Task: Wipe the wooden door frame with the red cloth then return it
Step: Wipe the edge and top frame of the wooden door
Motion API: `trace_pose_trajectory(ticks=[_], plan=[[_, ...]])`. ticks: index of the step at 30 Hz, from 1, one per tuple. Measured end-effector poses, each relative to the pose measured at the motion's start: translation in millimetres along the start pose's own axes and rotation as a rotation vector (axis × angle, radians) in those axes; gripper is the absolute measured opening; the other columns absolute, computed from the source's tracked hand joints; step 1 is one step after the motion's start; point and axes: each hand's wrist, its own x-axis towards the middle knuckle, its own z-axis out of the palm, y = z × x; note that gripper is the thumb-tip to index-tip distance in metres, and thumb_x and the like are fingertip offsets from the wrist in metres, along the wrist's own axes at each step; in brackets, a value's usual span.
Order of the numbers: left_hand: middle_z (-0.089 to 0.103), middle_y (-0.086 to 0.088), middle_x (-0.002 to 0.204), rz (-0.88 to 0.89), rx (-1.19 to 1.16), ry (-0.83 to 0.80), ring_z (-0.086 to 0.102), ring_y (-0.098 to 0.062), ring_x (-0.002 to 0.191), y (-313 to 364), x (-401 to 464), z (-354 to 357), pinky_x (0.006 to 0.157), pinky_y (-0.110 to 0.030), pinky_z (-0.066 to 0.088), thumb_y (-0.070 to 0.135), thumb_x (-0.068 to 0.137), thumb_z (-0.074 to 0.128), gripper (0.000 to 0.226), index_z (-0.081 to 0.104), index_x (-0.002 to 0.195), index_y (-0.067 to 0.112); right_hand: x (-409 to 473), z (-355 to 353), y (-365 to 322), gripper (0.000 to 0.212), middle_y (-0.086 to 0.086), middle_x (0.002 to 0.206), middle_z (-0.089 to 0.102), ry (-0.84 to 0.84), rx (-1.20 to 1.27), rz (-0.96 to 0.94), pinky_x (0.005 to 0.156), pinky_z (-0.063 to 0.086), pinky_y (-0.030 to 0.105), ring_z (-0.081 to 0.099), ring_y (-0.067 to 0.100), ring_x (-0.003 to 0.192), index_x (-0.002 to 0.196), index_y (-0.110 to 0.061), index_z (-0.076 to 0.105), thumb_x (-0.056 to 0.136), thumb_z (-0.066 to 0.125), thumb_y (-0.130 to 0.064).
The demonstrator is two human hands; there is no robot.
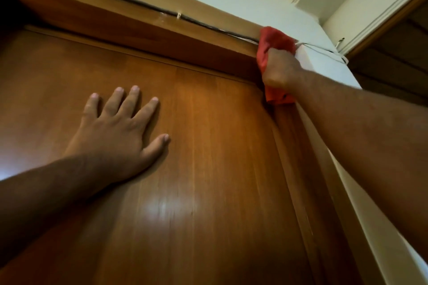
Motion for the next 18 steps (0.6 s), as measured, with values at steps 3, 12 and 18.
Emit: trace_pose_trajectory(ticks=[3, 12, 18], plan=[[-0.003, -0.004, 0.169, 0.074, -0.079, -0.047, -0.002, -0.022, 0.155, -22, 0, -7, 0.123, -0.047, -0.001, 0.087, 0.073, -0.001, 0.104, -0.005, 0.159, 0.029, -2, 2, -40, 0.065, 0.018, 0.132, 0.053, 0.024, -0.022, -0.073, 0.096, 0.047, 0.046, 0.055, 0.040, 0.119, 0.137, -0.010, 0.043, 0.077, 0.067, -0.011], [0.001, -0.002, 0.169, -0.268, 0.035, 0.006, 0.002, -0.021, 0.155, -122, -61, -8, 0.123, -0.046, 0.002, 0.091, 0.075, 0.000, 0.112, 0.002, 0.160, 0.019, -22, 7, -209, 0.098, 0.021, 0.155, 0.031, 0.071, 0.076, -0.349, 0.114, 0.034, 0.051, 0.033, 0.041, 0.141, 0.157, -0.011, 0.012, 0.081, 0.073, -0.017], [-0.008, 0.001, 0.169, -0.255, 0.012, 0.009, -0.006, -0.017, 0.154, -121, -62, -11, 0.122, -0.041, -0.004, 0.089, 0.076, -0.002, 0.106, -0.007, 0.159, 0.023, -53, 36, -261, 0.093, 0.014, 0.166, 0.010, 0.258, 0.014, -0.628, 0.122, 0.016, 0.052, 0.011, 0.035, 0.152, 0.159, -0.022, 0.006, 0.087, 0.065, -0.015]])
